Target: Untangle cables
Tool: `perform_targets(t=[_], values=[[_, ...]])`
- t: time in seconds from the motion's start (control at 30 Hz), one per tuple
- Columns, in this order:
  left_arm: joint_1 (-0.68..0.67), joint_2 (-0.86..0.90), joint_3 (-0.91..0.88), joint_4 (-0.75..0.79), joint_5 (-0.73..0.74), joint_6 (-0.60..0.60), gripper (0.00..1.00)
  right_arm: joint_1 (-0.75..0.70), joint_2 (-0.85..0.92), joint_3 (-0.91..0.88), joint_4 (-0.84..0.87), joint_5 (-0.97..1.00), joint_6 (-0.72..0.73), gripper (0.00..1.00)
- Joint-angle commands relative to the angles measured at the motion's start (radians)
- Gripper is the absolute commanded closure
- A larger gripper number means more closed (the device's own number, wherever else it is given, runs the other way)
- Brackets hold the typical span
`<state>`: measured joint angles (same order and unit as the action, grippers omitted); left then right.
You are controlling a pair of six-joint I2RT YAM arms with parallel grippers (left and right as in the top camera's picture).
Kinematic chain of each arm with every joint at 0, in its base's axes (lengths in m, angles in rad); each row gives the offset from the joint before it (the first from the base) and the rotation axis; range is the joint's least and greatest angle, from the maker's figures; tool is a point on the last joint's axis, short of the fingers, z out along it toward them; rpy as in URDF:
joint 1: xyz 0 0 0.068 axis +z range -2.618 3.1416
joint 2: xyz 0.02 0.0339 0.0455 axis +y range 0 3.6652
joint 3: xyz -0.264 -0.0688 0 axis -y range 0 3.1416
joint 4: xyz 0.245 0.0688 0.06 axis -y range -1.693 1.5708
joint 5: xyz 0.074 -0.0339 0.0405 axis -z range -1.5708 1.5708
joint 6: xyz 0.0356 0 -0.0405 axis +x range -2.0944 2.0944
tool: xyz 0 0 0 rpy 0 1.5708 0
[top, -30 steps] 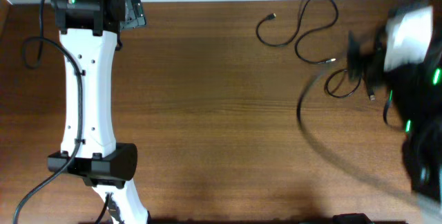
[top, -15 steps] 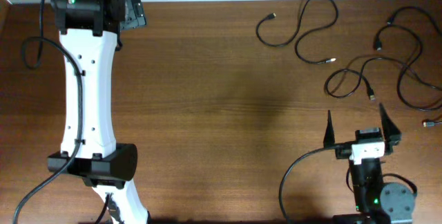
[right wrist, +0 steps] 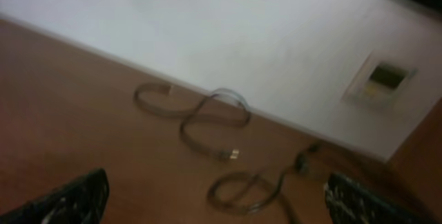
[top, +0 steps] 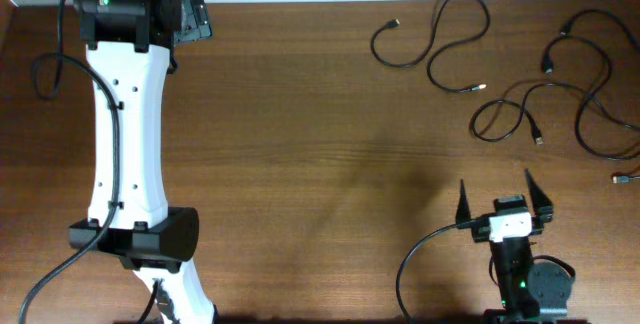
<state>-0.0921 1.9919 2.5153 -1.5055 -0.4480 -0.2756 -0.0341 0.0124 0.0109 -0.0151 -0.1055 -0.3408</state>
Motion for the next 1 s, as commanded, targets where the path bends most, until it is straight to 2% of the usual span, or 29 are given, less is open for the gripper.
perform_targets(t=[0.0,0.5,0.6,0.73,0.97], values=[[0.006,-0.002,0.003,0.0,0.0,0.008,0.01,-0.005,-0.009,-0.005,-0.057,0.008,0.008,0.01],[0.006,-0.002,0.003,0.0,0.0,0.008,0.01,-0.005,-0.009,-0.005,-0.057,0.008,0.008,0.01],[0.005,-0.002,0.003,-0.052,0.027,0.007,0.01,-0.005,-0.009,-0.005,-0.057,0.008,0.008,0.01],[-0.018,-0.026,0.003,0.138,0.146,0.008,0.01,-0.005,-0.009,-0.005,-0.057,0.008,0.008,0.01],[-0.097,-0.115,0.003,0.272,0.089,0.008,0.01,-0.005,-0.009,-0.005,-0.057,0.008,0.008,0.01]])
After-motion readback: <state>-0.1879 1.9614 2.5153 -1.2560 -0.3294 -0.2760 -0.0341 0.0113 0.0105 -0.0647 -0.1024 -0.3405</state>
